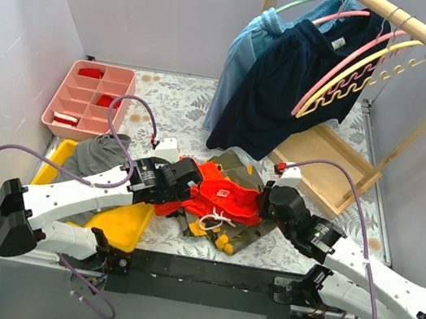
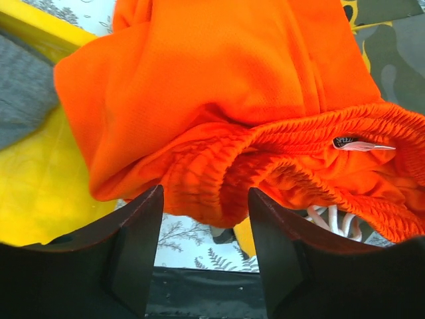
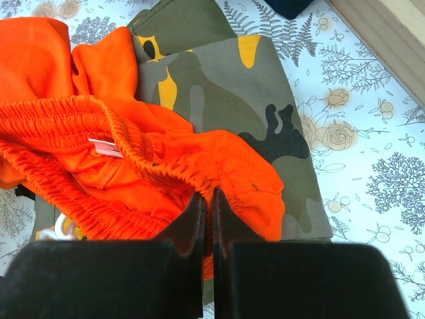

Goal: Place the shorts on the hanger

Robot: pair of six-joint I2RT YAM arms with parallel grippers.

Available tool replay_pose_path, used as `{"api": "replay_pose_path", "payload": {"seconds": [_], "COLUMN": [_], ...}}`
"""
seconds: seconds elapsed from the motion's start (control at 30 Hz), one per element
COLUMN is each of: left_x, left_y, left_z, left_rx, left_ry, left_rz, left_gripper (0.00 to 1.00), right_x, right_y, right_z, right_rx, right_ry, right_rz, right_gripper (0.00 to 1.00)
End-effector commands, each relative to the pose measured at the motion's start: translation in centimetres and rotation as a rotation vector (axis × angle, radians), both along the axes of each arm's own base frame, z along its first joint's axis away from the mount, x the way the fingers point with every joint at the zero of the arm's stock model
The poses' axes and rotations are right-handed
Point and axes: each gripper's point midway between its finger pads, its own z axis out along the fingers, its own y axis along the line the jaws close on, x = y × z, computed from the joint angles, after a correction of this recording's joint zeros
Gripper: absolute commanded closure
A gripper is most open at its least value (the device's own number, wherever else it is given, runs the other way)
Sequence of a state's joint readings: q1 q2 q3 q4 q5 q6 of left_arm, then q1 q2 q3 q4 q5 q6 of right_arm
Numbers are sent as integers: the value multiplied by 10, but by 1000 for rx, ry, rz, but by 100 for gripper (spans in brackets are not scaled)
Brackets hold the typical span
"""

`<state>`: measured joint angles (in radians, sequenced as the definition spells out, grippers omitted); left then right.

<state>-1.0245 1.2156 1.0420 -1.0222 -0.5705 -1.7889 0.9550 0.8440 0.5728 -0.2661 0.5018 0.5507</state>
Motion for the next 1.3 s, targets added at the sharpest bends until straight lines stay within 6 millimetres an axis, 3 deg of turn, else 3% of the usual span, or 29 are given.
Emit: {"api": "replay_pose_path", "payload": {"seconds": [0.0, 0.23, 0.3, 0.47, 0.57, 0.6, 0.67, 0.7, 0.77, 0.8, 0.87, 0.9, 0.97, 1.0, 1.03, 1.07, 1.1, 1.2, 1.27], "left_x": [6, 8, 8, 0, 0, -1, 0, 3, 10, 23, 32, 42, 50, 57, 60, 62, 66, 69, 69], "left_y": [-7, 17, 14, 15, 7, 3, -2, -8, -2, 0, 12, 14, 14, 9, 6, 3, -3, -12, -8], "left_z": [-1, -14, -21, -45, -41, -39, -34, -21, 6, 43, 90, 138, 178, 220, 238, 294, 306, 379, 393], "left_rx": [-97, -48, -42, -10, -48, -57, -71, -90, -78, -97, -81, -123, -102, -107, -114, -165, -147, -203, -195], "left_ry": [-19, -2, 11, 68, 62, 65, 60, 40, -20, -113, -225, -328, -419, -498, -529, -626, -649, -784, -818], "left_rz": [15, 59, 35, 23, -13, -28, -66, -80, -75, -50, -45, -25, -86, -125, -141, -158, -189, -244, -238], "left_gripper": [46, 56, 64, 69, 76, 85, 93, 99, 100, 100, 100, 100, 100, 100, 100, 100, 100, 100, 100], "right_x": [3, 2, 2, 5, 6, 6, 8, 12, 17, 25, 31, 35, 39, 40, 40, 38, 38, 27, 24], "right_y": [4, 4, 4, 0, -3, -4, -6, -6, -12, -14, -20, -25, -33, -36, -40, -46, -48, -72, -74], "right_z": [12, 11, 12, 21, 26, 27, 30, 42, 57, 89, 124, 160, 198, 235, 252, 297, 309, 383, 400], "right_rx": [51, 56, 51, 39, 39, 32, 22, 28, 5, 35, 38, 77, 83, 132, 134, 198, 201, 293, 307], "right_ry": [-21, -19, -18, -34, -49, -46, -53, -77, -108, -163, -233, -293, -366, -416, -446, -510, -535, -643, -663], "right_rz": [-6, -5, -8, -26, -35, -39, -48, -65, -88, -126, -143, -178, -206, -220, -228, -242, -247, -284, -274], "right_gripper": [99, 99, 99, 99, 99, 99, 99, 99, 99, 99, 99, 99, 99, 99, 99, 99, 99, 99, 99]}}
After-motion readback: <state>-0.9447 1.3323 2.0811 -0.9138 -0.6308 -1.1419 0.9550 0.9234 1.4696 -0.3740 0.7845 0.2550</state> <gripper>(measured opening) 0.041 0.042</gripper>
